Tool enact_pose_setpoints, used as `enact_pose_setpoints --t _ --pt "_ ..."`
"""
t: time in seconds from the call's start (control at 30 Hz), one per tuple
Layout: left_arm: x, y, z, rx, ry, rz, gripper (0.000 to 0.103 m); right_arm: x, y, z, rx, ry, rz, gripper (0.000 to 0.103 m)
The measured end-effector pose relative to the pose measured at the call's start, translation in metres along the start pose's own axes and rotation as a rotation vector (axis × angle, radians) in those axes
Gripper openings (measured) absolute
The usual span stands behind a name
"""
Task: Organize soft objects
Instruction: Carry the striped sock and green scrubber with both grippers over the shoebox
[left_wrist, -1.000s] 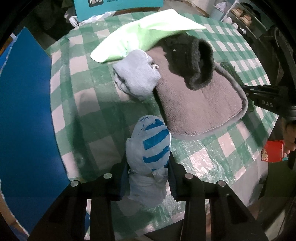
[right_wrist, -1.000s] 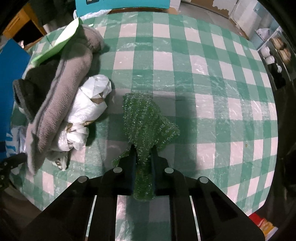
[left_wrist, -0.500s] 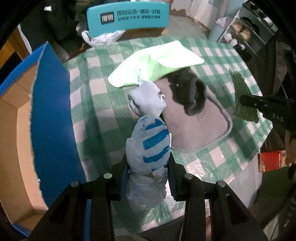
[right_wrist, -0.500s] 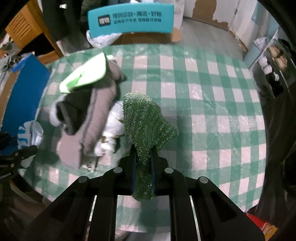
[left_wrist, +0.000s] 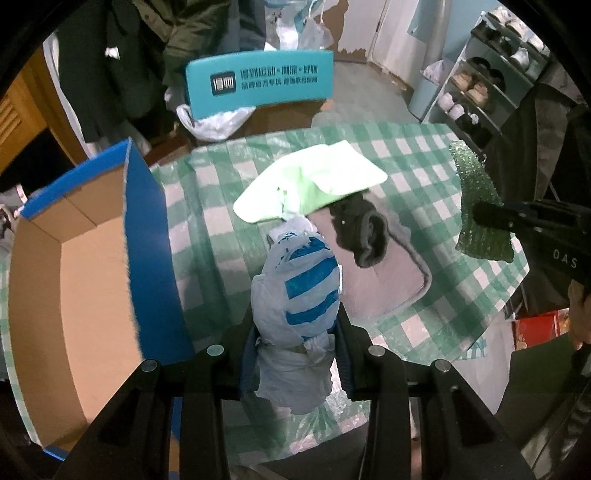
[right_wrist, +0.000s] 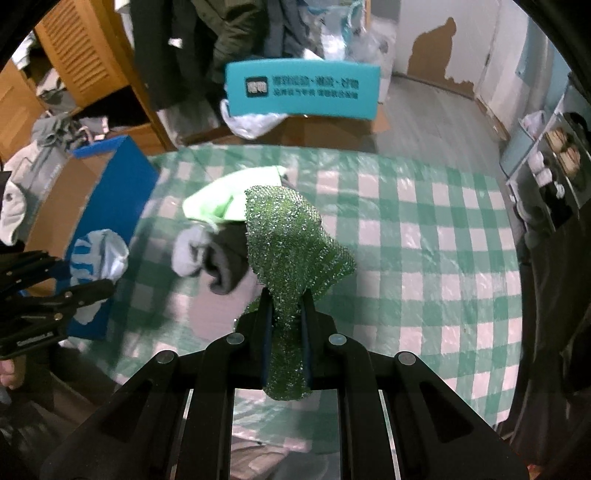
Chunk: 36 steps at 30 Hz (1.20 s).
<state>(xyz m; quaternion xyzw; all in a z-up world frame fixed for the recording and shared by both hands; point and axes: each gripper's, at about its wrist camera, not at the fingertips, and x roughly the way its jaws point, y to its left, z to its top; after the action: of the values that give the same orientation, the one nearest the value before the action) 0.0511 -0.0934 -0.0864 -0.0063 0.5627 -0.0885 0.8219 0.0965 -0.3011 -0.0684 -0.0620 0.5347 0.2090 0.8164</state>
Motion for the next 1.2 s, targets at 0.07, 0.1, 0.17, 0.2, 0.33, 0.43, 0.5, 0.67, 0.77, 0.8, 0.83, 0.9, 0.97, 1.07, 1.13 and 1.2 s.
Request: enact_pose_setpoints --t 0.07,0.1,0.17,0.2,0.33,0.43,0.5,0.67,0.77,0.8,0.83,0.9,0.97,1.07,1.13,1.2 --pt "-0.007 0.000 0.001 0.007 -0.015 0.005 0.037 -0.006 0.005 0.002 -0.010 -0.012 0.009 0.011" --pt "-0.010 0.000 0.001 0.010 -0.024 0.009 0.037 -0.008 0.009 0.003 -0.015 -0.019 0.012 0.011" --pt "-0.016 0.001 0.001 0.014 -0.040 0.012 0.037 -0.012 0.014 0.005 -0.026 -0.028 0.018 0.011" --pt "-0.019 0.002 0.002 0.016 -0.046 0.013 0.037 -0.013 0.017 0.006 -0.030 -0.032 0.020 0.011" --pt "-0.031 0.006 0.001 0.023 -0.073 0.023 0.037 -0.019 0.028 0.010 -0.054 -0.046 0.035 0.011" --pt "-0.040 0.010 0.001 0.025 -0.093 0.032 0.037 -0.021 0.037 0.014 -0.066 -0.054 0.045 0.011" --pt "-0.044 0.013 0.000 0.026 -0.104 0.038 0.037 -0.023 0.043 0.017 -0.075 -0.060 0.050 0.011" --pt "-0.054 0.025 -0.003 0.014 -0.129 0.054 0.037 -0.023 0.059 0.024 -0.100 -0.066 0.067 0.011" --pt "-0.058 0.034 -0.004 0.001 -0.137 0.059 0.037 -0.021 0.071 0.029 -0.117 -0.066 0.075 0.011" --pt "-0.060 0.037 -0.005 -0.002 -0.140 0.062 0.037 -0.021 0.075 0.030 -0.123 -0.064 0.080 0.011" --pt "-0.061 0.040 -0.006 -0.006 -0.144 0.067 0.037 -0.020 0.080 0.032 -0.132 -0.062 0.084 0.011" --pt "-0.065 0.046 -0.008 -0.014 -0.151 0.076 0.037 -0.019 0.091 0.036 -0.150 -0.062 0.090 0.011" --pt "-0.067 0.053 -0.010 -0.025 -0.158 0.082 0.037 -0.018 0.101 0.038 -0.164 -0.062 0.098 0.011" --pt "-0.071 0.065 -0.014 -0.043 -0.166 0.093 0.037 -0.015 0.117 0.044 -0.187 -0.059 0.108 0.011" --pt "-0.073 0.073 -0.017 -0.056 -0.169 0.100 0.037 -0.013 0.127 0.046 -0.203 -0.056 0.115 0.011" --pt "-0.075 0.081 -0.020 -0.069 -0.172 0.105 0.037 -0.011 0.138 0.049 -0.217 -0.053 0.120 0.011"
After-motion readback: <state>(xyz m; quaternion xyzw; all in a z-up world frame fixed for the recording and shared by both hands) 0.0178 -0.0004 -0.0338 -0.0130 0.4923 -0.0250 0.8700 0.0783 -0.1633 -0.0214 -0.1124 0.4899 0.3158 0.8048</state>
